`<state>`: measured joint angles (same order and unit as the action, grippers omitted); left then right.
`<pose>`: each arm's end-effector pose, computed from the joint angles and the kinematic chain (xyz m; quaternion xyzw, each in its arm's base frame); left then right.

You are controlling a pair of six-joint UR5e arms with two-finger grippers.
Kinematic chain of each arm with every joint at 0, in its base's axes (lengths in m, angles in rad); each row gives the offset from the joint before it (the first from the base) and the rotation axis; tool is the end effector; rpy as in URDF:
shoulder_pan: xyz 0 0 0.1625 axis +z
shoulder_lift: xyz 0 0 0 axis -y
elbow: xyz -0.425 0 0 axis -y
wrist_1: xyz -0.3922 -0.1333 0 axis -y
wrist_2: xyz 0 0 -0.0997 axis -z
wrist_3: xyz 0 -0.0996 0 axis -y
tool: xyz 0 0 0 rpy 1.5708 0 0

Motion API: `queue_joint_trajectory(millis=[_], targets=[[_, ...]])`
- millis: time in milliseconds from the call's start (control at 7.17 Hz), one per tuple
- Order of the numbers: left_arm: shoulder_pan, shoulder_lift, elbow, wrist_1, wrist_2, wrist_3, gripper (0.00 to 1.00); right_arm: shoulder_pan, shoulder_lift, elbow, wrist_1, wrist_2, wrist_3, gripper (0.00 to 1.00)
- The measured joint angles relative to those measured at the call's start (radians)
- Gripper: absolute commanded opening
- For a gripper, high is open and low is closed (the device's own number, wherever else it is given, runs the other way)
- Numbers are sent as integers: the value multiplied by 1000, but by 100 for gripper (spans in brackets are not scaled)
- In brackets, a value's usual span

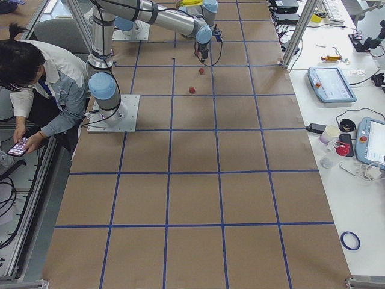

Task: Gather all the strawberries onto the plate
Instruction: 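Move the right gripper to the next strawberry and grasp it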

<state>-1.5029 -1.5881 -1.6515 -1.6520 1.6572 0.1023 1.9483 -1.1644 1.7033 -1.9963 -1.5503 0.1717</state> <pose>-0.0920 -0.4854 0.4336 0.0210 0.9948 0.0927 0.0353 0.3442 -0.5008 0.2414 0.1020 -0.9931 -0.0573 0.0055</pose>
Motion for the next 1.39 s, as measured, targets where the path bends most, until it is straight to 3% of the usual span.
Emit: queue_joint_trajectory(millis=[279,697,836,1115,1254,1394], targets=[[0,0,-4,0,-2,0,100,-15,26,1,-2,-36,-33,100],[0,-1,-6,-1,-3,0,100,-25,83,5,-15,-44,-58,85],[0,-1,-6,-1,-3,0,100,-26,89,9,-17,-41,-60,84],[0,-1,-7,-2,-2,0,100,-26,100,16,-21,-39,-62,11],[0,-1,-7,-2,-2,0,100,-26,103,18,-23,-38,-63,1],[0,-1,-8,-2,-3,0,100,-26,104,19,-25,-37,-63,0]])
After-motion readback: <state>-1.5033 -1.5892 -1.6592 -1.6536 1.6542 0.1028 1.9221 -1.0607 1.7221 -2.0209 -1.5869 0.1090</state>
